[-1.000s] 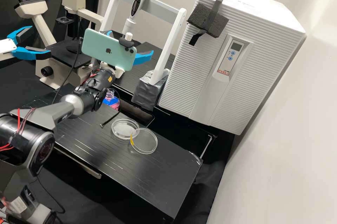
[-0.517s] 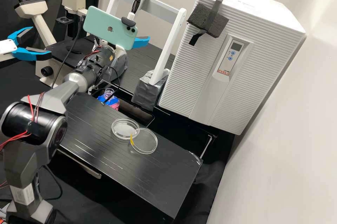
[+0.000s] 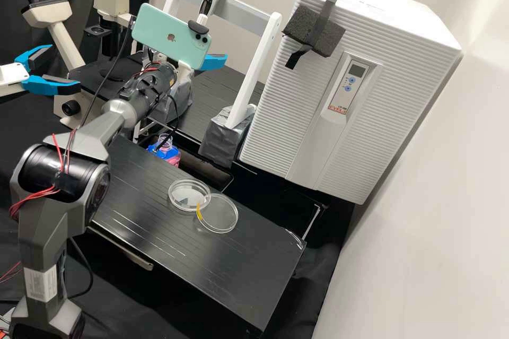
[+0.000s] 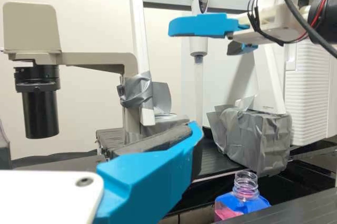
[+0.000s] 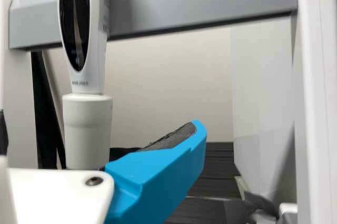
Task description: Use the pipette
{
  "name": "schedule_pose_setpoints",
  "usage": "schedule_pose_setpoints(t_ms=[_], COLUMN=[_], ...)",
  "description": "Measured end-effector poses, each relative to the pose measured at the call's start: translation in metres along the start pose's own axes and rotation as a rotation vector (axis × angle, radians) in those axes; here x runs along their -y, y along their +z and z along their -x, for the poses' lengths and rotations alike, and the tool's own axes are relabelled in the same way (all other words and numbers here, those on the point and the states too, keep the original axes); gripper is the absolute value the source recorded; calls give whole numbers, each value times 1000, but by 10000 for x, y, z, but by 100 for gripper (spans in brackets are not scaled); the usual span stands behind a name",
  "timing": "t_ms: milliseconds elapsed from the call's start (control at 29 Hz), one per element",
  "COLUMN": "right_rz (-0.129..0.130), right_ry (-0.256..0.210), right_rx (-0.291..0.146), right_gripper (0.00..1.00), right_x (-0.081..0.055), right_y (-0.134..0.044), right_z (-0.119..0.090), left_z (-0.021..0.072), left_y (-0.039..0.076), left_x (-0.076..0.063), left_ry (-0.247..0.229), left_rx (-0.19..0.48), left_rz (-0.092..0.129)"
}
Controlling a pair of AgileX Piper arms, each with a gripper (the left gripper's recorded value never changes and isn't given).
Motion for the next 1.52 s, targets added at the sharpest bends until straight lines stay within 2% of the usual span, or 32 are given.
schedule_pose_setpoints(t_ms=[34,103,172,276,414,483,655,1517], right_rz=[-2,10,33,28,45,56,45,45], right_ry=[5,7,11,11,-2,-8,-20,-22], right_rx=[-2,-6,-12,-10,-3,4,28,29], right_gripper=[0,0,0,0,0,0,0,0], right_x=[-14,-25,-41,-32,19,37,92,98], right_y=[-15,-30,-54,-67,-52,-32,37,43], right_z=[-3,-5,-12,-36,-94,-108,-150,-154], left_z=[-5,-15,-22,-25,-30,-32,-58,-63], left_y=[1,3,-4,-19,-42,-50,-54,-29], left_x=[-7,-18,-30,-20,-3,-3,-29,-27], left_ry=[3,7,12,7,1,1,11,10], left_rx=[1,2,-1,-5,-13,-15,-14,-4], left_rz=[0,1,4,3,12,10,13,15])
